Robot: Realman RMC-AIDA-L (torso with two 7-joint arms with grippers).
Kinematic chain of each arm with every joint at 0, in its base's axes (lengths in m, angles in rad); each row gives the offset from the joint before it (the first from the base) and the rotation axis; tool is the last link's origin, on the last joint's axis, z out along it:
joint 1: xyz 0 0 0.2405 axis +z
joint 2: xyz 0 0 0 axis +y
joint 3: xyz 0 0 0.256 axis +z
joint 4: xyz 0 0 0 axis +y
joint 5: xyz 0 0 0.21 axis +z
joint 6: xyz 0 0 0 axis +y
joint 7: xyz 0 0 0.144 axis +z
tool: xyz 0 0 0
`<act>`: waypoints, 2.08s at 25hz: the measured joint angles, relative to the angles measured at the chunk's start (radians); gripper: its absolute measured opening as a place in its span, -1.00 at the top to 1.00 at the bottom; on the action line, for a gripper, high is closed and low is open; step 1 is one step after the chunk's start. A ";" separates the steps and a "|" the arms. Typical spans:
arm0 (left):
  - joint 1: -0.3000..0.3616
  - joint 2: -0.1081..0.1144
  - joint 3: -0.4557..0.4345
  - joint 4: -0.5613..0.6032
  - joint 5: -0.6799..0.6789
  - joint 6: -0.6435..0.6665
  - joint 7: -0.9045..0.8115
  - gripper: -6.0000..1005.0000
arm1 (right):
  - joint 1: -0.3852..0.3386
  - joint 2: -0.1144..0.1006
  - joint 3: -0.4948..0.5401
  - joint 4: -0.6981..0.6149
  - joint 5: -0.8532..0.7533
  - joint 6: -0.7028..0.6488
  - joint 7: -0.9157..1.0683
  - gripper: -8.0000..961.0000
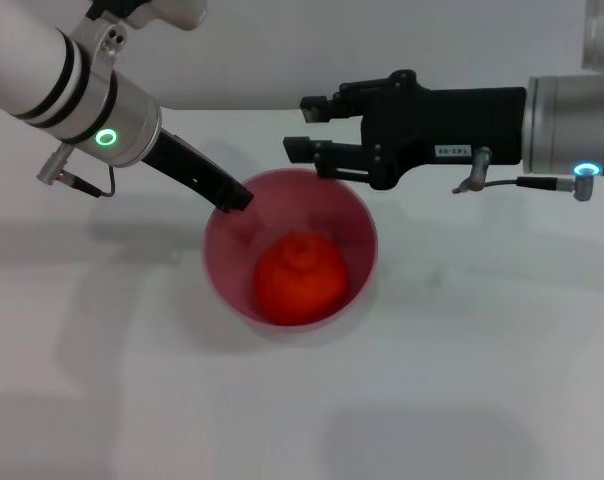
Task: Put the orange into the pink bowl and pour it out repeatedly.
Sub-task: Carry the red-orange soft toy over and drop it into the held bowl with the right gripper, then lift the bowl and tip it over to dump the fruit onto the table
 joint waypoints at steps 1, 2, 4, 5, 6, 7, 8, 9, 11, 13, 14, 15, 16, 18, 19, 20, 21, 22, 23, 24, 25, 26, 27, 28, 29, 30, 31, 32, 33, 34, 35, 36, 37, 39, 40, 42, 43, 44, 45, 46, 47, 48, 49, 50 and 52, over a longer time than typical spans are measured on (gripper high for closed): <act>0.000 0.000 -0.001 0.000 0.000 0.000 0.001 0.90 | -0.007 0.001 0.002 0.002 0.015 0.007 -0.019 0.04; 0.000 0.001 -0.001 0.000 0.000 -0.002 0.002 0.90 | -0.014 0.001 0.004 0.004 0.035 0.011 -0.037 0.00; 0.000 0.001 -0.001 0.000 0.000 -0.010 0.004 0.90 | -0.038 0.000 0.015 0.017 0.107 0.021 -0.104 0.00; 0.000 0.000 0.000 0.000 0.000 -0.017 0.006 0.90 | -0.051 -0.001 0.022 0.025 0.149 0.024 -0.143 0.00; 0.000 -0.001 0.000 0.000 0.000 -0.025 0.008 0.90 | -0.064 -0.002 0.030 0.035 0.195 0.026 -0.188 0.00; 0.000 -0.002 0.001 0.000 -0.003 -0.039 0.011 0.90 | -0.076 -0.003 0.037 0.044 0.228 0.026 -0.225 0.01; 0.000 -0.003 0.004 0.000 -0.010 -0.053 0.014 0.90 | -0.096 -0.003 0.050 0.058 0.281 0.025 -0.284 0.01; -0.001 -0.004 0.009 0.000 -0.019 -0.067 0.017 0.90 | -0.115 -0.004 0.059 0.070 0.327 0.023 -0.337 0.01; -0.001 -0.005 0.029 0.001 -0.042 -0.103 0.025 0.90 | -0.149 -0.004 0.071 0.105 0.440 0.018 -0.450 0.01; 0.001 -0.005 0.062 0.001 -0.069 -0.160 0.032 0.90 | -0.186 -0.004 0.073 0.159 0.596 0.010 -0.586 0.01; 0.003 -0.005 0.076 0.002 -0.079 -0.186 0.033 0.90 | -0.200 -0.004 0.072 0.188 0.668 0.003 -0.649 0.01; 0.006 -0.005 0.095 0.002 -0.091 -0.225 0.034 0.90 | -0.210 -0.004 0.073 0.214 0.717 -0.009 -0.697 0.01; 0.010 -0.006 0.116 0.002 -0.104 -0.264 0.036 0.90 | -0.218 -0.004 0.076 0.242 0.765 -0.024 -0.745 0.01; 0.023 -0.007 0.175 0.006 -0.134 -0.353 0.047 0.90 | -0.225 -0.006 0.092 0.293 0.820 -0.051 -0.804 0.01; 0.028 -0.007 0.197 0.008 -0.146 -0.387 0.053 0.90 | -0.226 -0.006 0.102 0.313 0.837 -0.060 -0.820 0.01; 0.036 -0.007 0.228 0.011 -0.162 -0.428 0.060 0.90 | -0.228 -0.006 0.117 0.334 0.853 -0.068 -0.832 0.01; 0.046 -0.008 0.264 0.014 -0.182 -0.481 0.068 0.90 | -0.230 -0.006 0.134 0.355 0.867 -0.077 -0.844 0.01; 0.055 -0.008 0.297 0.016 -0.197 -0.530 0.073 0.90 | -0.233 -0.006 0.149 0.370 0.880 -0.087 -0.855 0.01; 0.064 -0.008 0.327 0.019 -0.207 -0.580 0.079 0.90 | -0.237 -0.005 0.165 0.389 0.901 -0.107 -0.877 0.01; 0.076 -0.008 0.363 0.023 -0.216 -0.637 0.086 0.90 | -0.241 -0.005 0.180 0.410 0.926 -0.128 -0.899 0.01; 0.090 -0.008 0.405 0.028 -0.223 -0.698 0.094 0.90 | -0.244 -0.005 0.197 0.434 0.961 -0.157 -0.924 0.01; 0.090 -0.008 0.405 0.028 -0.223 -0.698 0.094 0.90 | -0.246 -0.006 0.210 0.450 0.986 -0.178 -0.935 0.01; 0.107 -0.009 0.446 0.032 -0.230 -0.771 0.101 0.90 | -0.248 -0.007 0.224 0.465 1.011 -0.200 -0.942 0.01; 0.129 -0.009 0.503 0.037 -0.240 -0.882 0.107 0.90 | -0.249 -0.008 0.238 0.472 1.022 -0.214 -0.942 0.01; 0.129 -0.009 0.503 0.037 -0.240 -0.882 0.107 0.90 | -0.251 -0.009 0.254 0.477 1.029 -0.224 -0.942 0.01; 0.149 -0.009 0.562 0.037 -0.244 -0.999 0.109 0.90 | -0.254 -0.009 0.267 0.477 1.030 -0.229 -0.942 0.01; 0.149 -0.009 0.562 0.037 -0.244 -0.999 0.109 0.90 | -0.256 -0.009 0.274 0.477 1.031 -0.233 -0.942 0.01; 0.149 -0.009 0.562 0.037 -0.244 -0.999 0.109 0.90 | -0.257 -0.009 0.281 0.477 1.032 -0.237 -0.942 0.01; 0.149 -0.009 0.562 0.037 -0.244 -0.999 0.109 0.90 | -0.258 -0.009 0.283 0.477 1.032 -0.240 -0.938 0.01; 0.173 -0.008 0.631 0.038 -0.242 -1.133 0.117 0.90 | -0.259 -0.009 0.285 0.477 1.032 -0.242 -0.933 0.01; 0.173 -0.008 0.631 0.038 -0.242 -1.133 0.117 0.90 | -0.259 -0.009 0.285 0.477 1.033 -0.244 -0.926 0.01; 0.233 -0.008 0.800 0.038 -0.238 -1.452 0.186 0.90 | -0.259 -0.008 0.285 0.476 1.033 -0.246 -0.914 0.01; 0.247 -0.008 0.852 0.033 -0.238 -1.553 0.220 0.90 | -0.260 -0.008 0.285 0.475 1.034 -0.249 -0.904 0.01; 0.261 -0.008 0.917 0.015 -0.237 -1.677 0.271 0.90 | -0.260 -0.008 0.286 0.470 1.034 -0.260 -0.891 0.01; 0.265 -0.009 0.959 -0.004 -0.237 -1.755 0.308 0.90 | -0.260 -0.007 0.286 0.467 1.034 -0.265 -0.886 0.01; 0.267 -0.009 0.998 -0.021 -0.236 -1.819 0.341 0.90 | -0.259 -0.007 0.285 0.462 1.035 -0.278 -0.872 0.01; 0.267 -0.009 0.998 -0.021 -0.236 -1.819 0.341 0.90 | -0.258 -0.007 0.283 0.460 1.035 -0.286 -0.858 0.01; 0.269 -0.009 1.029 -0.033 -0.236 -1.871 0.368 0.90 | -0.258 -0.007 0.281 0.458 1.035 -0.292 -0.852 0.01; 0.270 -0.010 1.037 -0.035 -0.236 -1.880 0.373 0.90 | -0.257 -0.007 0.280 0.455 1.035 -0.300 -0.845 0.01; 0.270 -0.010 1.043 -0.037 -0.236 -1.890 0.377 0.90 | -0.257 -0.007 0.279 0.450 1.035 -0.307 -0.840 0.01; 0.271 -0.010 1.047 -0.038 -0.236 -1.896 0.377 0.90 | -0.258 -0.006 0.278 0.446 1.036 -0.314 -0.840 0.01; 0.272 -0.011 1.050 -0.038 -0.234 -1.902 0.377 0.90 | -0.259 -0.005 0.277 0.443 1.036 -0.320 -0.839 0.01; 0.273 -0.011 1.052 -0.038 -0.229 -1.907 0.377 0.90 | -0.260 -0.005 0.276 0.443 1.036 -0.326 -0.839 0.01; 0.275 -0.011 1.054 -0.038 -0.225 -1.912 0.376 0.90 | -0.260 -0.005 0.276 0.443 1.036 -0.328 -0.839 0.01; 0.278 -0.011 1.056 -0.037 -0.214 -1.920 0.375 0.90 | -0.260 -0.004 0.275 0.446 1.036 -0.334 -0.839 0.01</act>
